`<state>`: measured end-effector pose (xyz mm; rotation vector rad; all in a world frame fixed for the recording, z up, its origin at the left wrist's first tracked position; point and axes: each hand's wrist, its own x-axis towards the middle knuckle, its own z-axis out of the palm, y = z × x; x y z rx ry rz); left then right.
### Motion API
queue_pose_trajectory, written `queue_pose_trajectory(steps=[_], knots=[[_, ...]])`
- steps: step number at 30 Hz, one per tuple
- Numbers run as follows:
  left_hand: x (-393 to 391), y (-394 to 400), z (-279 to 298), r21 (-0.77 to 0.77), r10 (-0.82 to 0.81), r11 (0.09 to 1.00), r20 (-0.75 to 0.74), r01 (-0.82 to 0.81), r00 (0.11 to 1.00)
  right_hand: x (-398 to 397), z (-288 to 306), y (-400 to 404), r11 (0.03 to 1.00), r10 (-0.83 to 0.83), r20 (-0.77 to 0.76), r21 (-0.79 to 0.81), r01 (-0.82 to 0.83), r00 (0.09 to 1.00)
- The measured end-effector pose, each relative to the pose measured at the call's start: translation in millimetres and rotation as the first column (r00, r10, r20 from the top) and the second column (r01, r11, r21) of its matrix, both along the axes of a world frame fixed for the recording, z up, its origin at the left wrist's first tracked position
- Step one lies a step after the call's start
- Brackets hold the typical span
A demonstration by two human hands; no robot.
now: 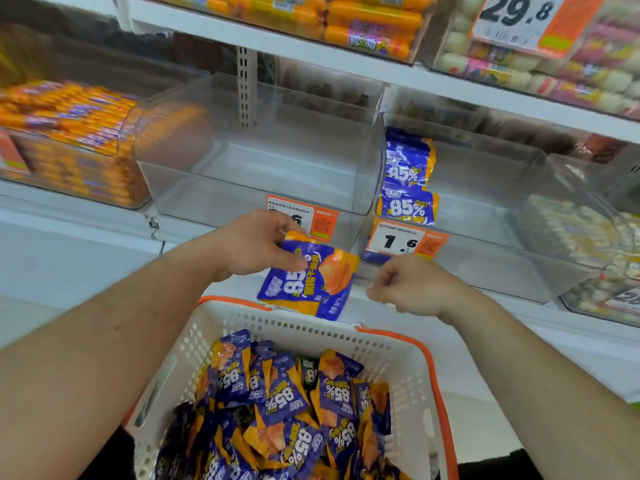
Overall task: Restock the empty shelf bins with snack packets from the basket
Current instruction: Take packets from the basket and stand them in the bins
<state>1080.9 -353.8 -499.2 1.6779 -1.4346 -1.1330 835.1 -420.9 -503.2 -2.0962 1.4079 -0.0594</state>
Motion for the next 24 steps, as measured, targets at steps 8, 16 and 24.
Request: queue_pose_trajectory(steps=[8, 16, 24], knots=[[-35, 2, 7, -0.095, -0.027, 0.995, 0.030, 0.030, 0.999, 21, 6, 19, 0.991, 0.108, 0.286, -0.108, -0.080, 0.952], [-46, -2, 8, -0.250, 0.087, 0.961, -0.123, -0.116, 0.989, 12, 20, 11, 0.999, 0.033, 0.553, -0.003, -0.038, 0.833], [-45, -7, 3, -0.229, 0.136, 0.958, -0.167, -0.172, 0.976, -21, 75, -23, 0.880, -0.110, 0.870, -0.140, 0.455, 0.480]])
